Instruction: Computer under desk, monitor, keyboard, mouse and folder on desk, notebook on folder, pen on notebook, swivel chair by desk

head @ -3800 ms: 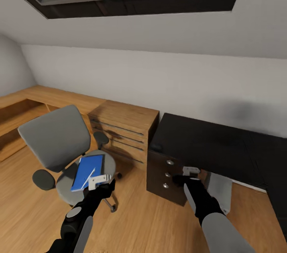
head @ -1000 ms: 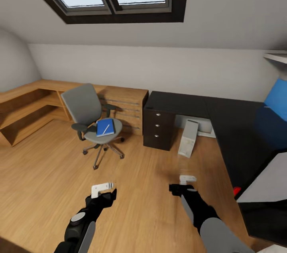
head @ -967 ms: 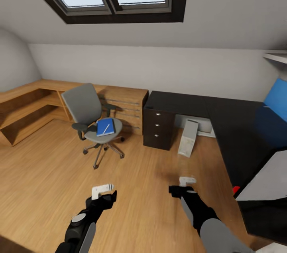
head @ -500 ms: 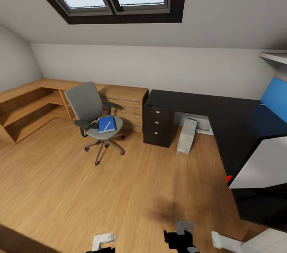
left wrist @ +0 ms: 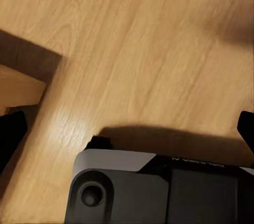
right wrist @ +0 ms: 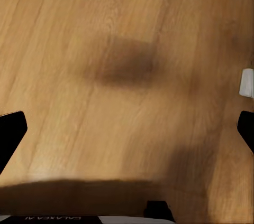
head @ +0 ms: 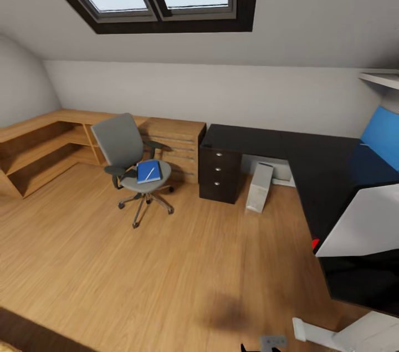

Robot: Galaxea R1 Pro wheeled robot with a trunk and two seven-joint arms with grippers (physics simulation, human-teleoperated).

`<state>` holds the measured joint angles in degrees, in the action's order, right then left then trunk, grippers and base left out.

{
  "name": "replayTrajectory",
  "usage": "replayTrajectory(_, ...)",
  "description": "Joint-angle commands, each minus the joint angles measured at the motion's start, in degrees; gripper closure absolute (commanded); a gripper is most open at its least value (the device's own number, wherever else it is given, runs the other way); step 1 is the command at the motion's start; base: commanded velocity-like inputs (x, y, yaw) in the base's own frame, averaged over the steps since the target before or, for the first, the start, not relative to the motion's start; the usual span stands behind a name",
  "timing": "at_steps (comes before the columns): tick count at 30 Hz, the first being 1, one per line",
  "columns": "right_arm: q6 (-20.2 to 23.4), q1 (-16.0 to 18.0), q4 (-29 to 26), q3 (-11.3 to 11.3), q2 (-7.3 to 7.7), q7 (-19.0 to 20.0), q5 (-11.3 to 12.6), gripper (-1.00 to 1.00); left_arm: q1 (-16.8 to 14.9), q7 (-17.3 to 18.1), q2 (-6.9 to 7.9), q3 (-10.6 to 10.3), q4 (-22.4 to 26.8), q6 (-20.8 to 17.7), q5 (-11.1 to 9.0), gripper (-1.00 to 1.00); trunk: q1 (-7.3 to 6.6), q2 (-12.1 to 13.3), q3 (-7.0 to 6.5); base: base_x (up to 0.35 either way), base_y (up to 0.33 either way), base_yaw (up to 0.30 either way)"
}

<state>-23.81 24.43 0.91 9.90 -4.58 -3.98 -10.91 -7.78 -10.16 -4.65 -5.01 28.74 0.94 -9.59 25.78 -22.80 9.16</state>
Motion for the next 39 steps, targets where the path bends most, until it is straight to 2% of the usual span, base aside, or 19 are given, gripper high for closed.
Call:
replayTrajectory(1, -0.2, 0.1, 0.1, 0.4, 0.03, -0.3, -0.6, -1.00, 0.0, -0.5, 0.08, -0.5, -0.1, 0.1, -0.6, -1.00, 0.01, -0.1, 0.12, -0.260, 0.000, 0.000)
replayTrajectory(11, -1.1, 0.0, 0.3, 0.3, -0.38, -0.4, -0.7, -1.00, 0.0, -0.6, 0.20, -0.4, -2.3, 0.3, -0.6, -1.00, 0.01, -0.1, 0.12, -0.315, -0.013, 0.000)
replayTrajectory(12, -2.4, 0.0, 0.3, 0.3, -0.44, -0.3, -0.8, -1.00, 0.0, -0.6, 0.18, -0.5, -4.1, 0.9, -0.5, -1.00, 0.01, -0.1, 0.12, -0.313, -0.158, 0.000)
replayTrajectory(23, -2.8, 0.0, 0.3, 0.3, -0.56, -0.3, -0.8, -1.00, 0.0, -0.7, 0.13, -0.6, -4.8, 2.3, -0.5, -1.00, 0.01, -0.1, 0.12, -0.274, -0.213, 0.000)
replayTrajectory(30, -4.0, 0.0, 0.3, 0.4, -0.71, -0.4, -0.6, -1.00, 0.0, -0.7, 0.09, -0.6, -4.8, 2.5, 0.0, -1.00, 0.01, -0.1, 0.12, -0.099, -0.313, -0.025)
replayTrajectory(39, -6.8, 0.0, 0.4, 0.4, -0.92, -0.4, -0.3, -1.00, 0.0, -0.7, 0.08, -0.6, -4.8, 2.7, 0.4, -1.00, 0.01, -0.1, 0.12, -0.013, -0.335, -0.214)
